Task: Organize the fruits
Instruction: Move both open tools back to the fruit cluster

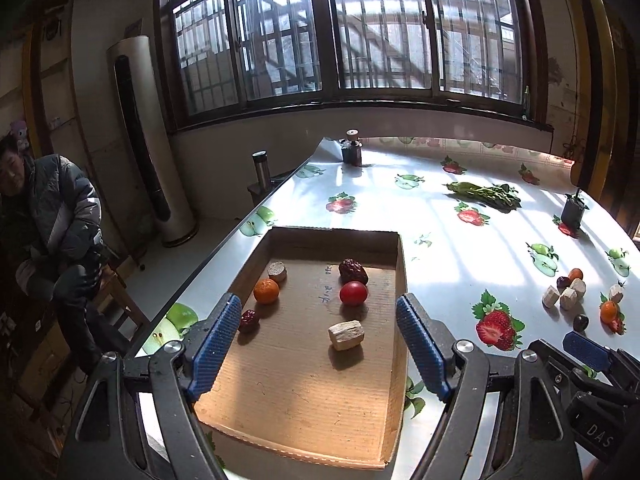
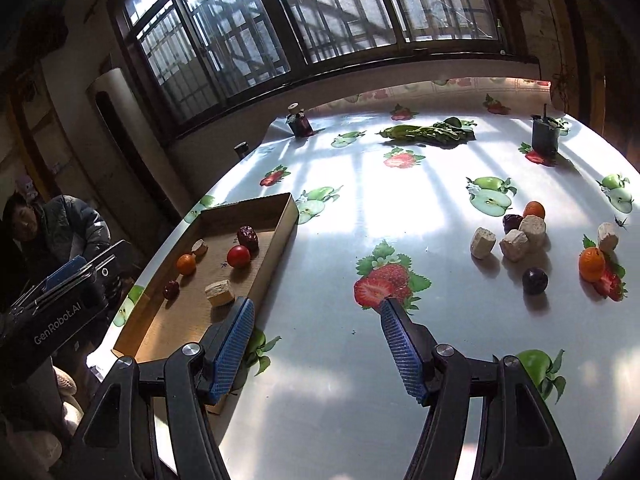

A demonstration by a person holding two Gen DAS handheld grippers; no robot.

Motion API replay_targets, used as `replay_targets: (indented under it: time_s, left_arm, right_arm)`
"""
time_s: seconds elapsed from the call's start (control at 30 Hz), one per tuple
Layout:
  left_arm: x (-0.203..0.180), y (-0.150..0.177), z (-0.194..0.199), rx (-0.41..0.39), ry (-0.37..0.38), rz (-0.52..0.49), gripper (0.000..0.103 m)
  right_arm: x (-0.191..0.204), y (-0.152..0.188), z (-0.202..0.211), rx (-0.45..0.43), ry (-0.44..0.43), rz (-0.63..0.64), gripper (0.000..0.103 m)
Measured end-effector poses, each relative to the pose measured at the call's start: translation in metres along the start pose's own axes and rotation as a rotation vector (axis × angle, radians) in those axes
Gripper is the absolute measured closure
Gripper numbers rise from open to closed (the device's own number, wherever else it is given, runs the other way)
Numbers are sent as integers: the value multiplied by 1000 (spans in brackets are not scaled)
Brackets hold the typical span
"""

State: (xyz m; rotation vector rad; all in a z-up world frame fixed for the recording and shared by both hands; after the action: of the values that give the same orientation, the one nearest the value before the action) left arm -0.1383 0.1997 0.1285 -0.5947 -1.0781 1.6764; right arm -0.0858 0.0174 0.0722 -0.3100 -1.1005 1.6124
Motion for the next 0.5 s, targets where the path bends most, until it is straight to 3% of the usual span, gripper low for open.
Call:
replay_targets:
  time_s: [0.27, 0.5]
  left_arm:
    - [-19, 7, -16, 72, 69, -27, 24]
    - [-54, 26, -40, 193, 191, -50, 24]
  right_arm:
    - [-40, -6, 11, -24, 51, -48, 33]
    - [-133, -21, 51, -83, 238, -146, 26]
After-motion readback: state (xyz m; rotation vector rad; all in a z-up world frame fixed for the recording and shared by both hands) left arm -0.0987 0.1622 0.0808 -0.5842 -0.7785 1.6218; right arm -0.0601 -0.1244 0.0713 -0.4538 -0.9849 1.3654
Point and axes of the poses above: each gripper's, at about its wrist camera, not at the fingertips, and z roughly against the way its jaws point, x to its left, y to its underside, the point moved 1 cm from there along -z, roughly the way its jaws point, and after that the axes turned 6 degrees about -x, right-handed, at the moved point
